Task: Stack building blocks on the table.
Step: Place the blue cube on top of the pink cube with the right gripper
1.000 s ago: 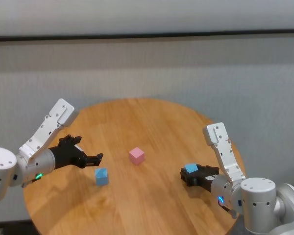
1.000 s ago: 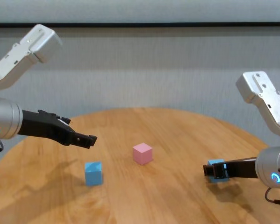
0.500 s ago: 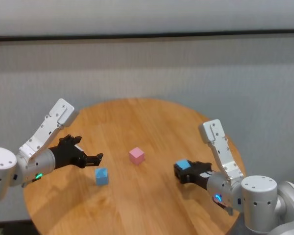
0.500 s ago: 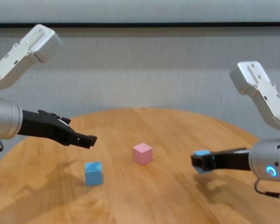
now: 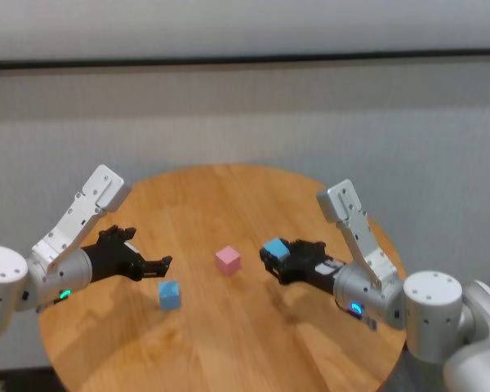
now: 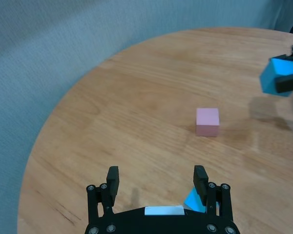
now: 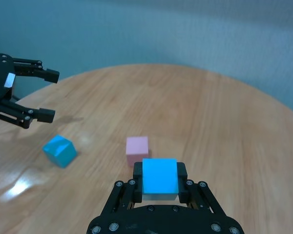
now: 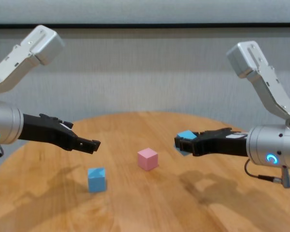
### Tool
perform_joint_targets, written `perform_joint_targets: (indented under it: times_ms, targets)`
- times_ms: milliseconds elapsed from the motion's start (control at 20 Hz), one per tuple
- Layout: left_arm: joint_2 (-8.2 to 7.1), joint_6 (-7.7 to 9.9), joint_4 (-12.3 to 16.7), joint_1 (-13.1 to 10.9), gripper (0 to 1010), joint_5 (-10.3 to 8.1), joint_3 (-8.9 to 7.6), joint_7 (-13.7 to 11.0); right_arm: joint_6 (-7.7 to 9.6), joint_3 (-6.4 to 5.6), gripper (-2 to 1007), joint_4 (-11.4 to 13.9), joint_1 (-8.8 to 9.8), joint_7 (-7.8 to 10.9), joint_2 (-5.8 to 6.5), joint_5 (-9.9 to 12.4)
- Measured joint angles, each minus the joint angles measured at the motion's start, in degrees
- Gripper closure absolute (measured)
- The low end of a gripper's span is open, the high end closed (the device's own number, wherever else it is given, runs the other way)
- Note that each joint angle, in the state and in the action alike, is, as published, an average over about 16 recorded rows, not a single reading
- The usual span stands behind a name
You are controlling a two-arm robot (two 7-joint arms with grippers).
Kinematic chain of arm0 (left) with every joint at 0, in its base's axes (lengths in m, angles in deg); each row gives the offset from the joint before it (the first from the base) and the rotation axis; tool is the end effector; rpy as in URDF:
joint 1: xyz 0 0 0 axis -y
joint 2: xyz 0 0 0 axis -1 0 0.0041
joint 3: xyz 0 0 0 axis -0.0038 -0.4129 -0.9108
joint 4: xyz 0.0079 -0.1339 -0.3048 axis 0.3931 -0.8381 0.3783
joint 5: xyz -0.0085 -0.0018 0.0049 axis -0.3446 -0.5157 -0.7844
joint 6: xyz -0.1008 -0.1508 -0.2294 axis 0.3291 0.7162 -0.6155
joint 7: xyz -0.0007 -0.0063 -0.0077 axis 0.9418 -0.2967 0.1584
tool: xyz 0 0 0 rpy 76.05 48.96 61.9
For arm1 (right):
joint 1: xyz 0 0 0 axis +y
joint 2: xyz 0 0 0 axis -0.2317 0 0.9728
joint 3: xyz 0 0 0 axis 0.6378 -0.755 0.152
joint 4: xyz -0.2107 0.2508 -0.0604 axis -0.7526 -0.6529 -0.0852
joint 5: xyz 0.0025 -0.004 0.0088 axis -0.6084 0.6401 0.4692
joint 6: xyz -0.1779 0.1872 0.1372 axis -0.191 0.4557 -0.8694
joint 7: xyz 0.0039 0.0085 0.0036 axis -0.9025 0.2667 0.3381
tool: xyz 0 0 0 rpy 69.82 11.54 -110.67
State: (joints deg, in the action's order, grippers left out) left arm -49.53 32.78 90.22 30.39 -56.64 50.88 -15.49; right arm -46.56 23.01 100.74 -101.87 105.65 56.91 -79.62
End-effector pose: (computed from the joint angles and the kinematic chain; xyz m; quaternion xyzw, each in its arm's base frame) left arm 0.4544 0.0721 -0.2789 0.2458 -0.0045 0.4272 0.8701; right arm 0.4441 0.0182 -0.3260 -0.1578 0.0801 -0.4373 0.8817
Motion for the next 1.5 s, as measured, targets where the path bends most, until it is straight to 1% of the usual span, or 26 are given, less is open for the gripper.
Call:
perform_joint_targets:
  times_ms: [150,350,600,800,950,1150,1300,1500]
  targets:
    - [0.0,0.0,0.0,0.0,9,0.0,0.0,0.0,-2.75,0.82,635,-3.3,-2.26,2.26,0.14,0.8]
    - [0.0,0.0,0.0,0.0,9,0.0,0.0,0.0,-5.57,1.83,635,-8.4,-5.37,4.88,-0.03,1.6]
    - [0.0,0.0,0.0,0.0,9,0.0,0.0,0.0,-8.26,3.41,635,-14.7,-9.22,7.73,-0.51,2.2]
    - [0.0,0.0,0.0,0.0,9,0.0,0.0,0.0,-9.94,4.69,635,-19.1,-12.1,9.22,-1.13,2.4]
    - [0.0,0.0,0.0,0.0,9,0.0,0.0,0.0,-10.92,5.6,635,-21.9,-13.99,9.6,-1.73,2.4]
    - [0.0,0.0,0.0,0.0,9,0.0,-0.01,0.0,-11.6,6.58,635,-24.3,-15.9,9.19,-2.65,2.3]
    - [0.0,0.0,0.0,0.0,9,0.0,-0.01,0.0,-11.53,7.08,635,-25.2,-16.7,8.31,-3.35,2.3]
    - [0.0,0.0,0.0,0.0,9,0.0,-0.01,0.0,-10.73,7.69,635,-25.4,-17.05,7.05,-4.13,2.4]
